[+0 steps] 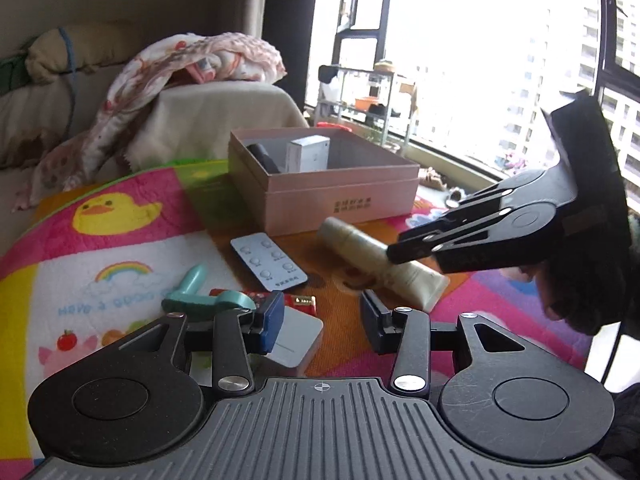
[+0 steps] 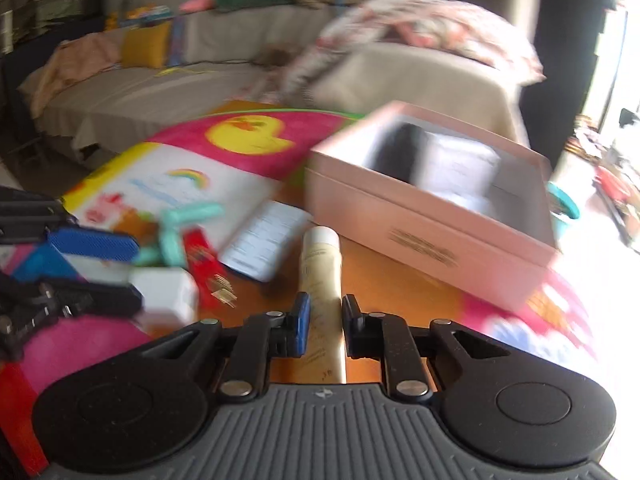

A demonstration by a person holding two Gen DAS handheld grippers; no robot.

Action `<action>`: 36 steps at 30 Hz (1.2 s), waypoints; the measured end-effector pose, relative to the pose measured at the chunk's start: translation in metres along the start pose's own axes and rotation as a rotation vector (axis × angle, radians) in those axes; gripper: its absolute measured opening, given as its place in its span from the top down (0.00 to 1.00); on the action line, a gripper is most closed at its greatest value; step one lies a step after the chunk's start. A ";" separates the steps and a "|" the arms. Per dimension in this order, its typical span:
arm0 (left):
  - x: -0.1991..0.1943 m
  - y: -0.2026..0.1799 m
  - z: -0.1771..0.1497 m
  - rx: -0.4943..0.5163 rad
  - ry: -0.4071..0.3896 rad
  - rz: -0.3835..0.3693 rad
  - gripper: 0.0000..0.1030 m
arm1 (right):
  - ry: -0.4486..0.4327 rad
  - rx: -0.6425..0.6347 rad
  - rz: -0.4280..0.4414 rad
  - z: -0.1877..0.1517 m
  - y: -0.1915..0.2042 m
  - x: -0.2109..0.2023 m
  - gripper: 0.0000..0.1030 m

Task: Organize rigid objects
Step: 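Grasp the white remote control with the left gripper and lift it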

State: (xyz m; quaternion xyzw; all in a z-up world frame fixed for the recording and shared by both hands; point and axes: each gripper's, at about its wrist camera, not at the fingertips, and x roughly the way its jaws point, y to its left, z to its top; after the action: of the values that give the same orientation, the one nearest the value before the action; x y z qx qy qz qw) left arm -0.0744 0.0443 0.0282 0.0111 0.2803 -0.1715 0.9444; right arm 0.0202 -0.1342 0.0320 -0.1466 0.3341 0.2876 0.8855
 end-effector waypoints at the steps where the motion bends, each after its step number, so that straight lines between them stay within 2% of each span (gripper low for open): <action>1: 0.004 -0.003 -0.001 0.014 0.016 0.007 0.55 | 0.003 0.015 -0.020 -0.005 -0.006 -0.003 0.84; 3: 0.011 -0.008 -0.005 0.051 0.049 0.023 0.54 | 0.008 0.056 -0.029 -0.015 -0.018 -0.010 0.82; 5: 0.013 -0.013 -0.007 0.110 0.045 0.072 0.53 | -0.003 0.105 -0.020 -0.023 -0.027 -0.013 0.66; 6: 0.015 -0.012 -0.006 0.131 0.049 0.109 0.53 | -0.009 0.128 -0.025 -0.027 -0.032 -0.013 0.51; 7: 0.017 -0.010 -0.005 0.135 0.054 0.140 0.53 | -0.020 0.148 -0.033 -0.031 -0.035 -0.013 0.39; 11: 0.028 0.006 0.003 0.099 0.071 0.220 0.52 | -0.041 0.209 -0.029 -0.041 -0.042 -0.009 0.31; 13: 0.032 0.013 0.011 0.082 0.073 0.272 0.53 | -0.045 0.239 -0.027 -0.043 -0.045 -0.007 0.23; 15: 0.029 0.020 0.025 0.024 0.036 0.258 0.55 | -0.045 0.270 -0.025 -0.045 -0.050 -0.005 0.21; 18: 0.034 0.031 0.046 -0.127 0.013 0.139 0.53 | -0.049 0.288 -0.019 -0.047 -0.052 -0.005 0.20; 19: 0.042 0.033 0.051 -0.141 0.026 0.131 0.53 | -0.053 0.287 -0.022 -0.047 -0.051 -0.005 0.20; 23: 0.083 0.035 0.058 -0.147 0.148 0.242 0.54 | -0.067 0.263 -0.027 -0.048 -0.045 -0.007 0.19; 24: 0.091 0.037 0.058 -0.161 0.172 0.250 0.54 | -0.071 0.259 -0.028 -0.048 -0.044 -0.008 0.17; 27: 0.103 0.035 0.055 -0.202 0.189 0.191 0.54 | -0.076 0.264 -0.025 -0.048 -0.045 -0.009 0.15; 29: 0.107 0.026 0.054 -0.183 0.197 0.188 0.39 | -0.067 0.274 -0.020 -0.048 -0.046 -0.008 0.14; 31: 0.111 0.018 0.054 -0.148 0.202 0.190 0.29 | -0.056 0.277 -0.019 -0.047 -0.047 -0.006 0.14; 34: 0.112 0.005 0.050 -0.065 0.205 0.215 0.31 | -0.043 0.263 -0.018 -0.047 -0.045 -0.004 0.10; 36: 0.107 -0.001 0.047 -0.047 0.200 0.197 0.35 | -0.034 0.255 -0.013 -0.046 -0.044 -0.002 0.07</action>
State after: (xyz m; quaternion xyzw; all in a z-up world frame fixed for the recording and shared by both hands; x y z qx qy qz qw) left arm 0.0337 0.0043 0.0104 0.0335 0.3744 -0.0695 0.9240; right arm 0.0223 -0.1910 0.0030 -0.0301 0.3519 0.2395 0.9044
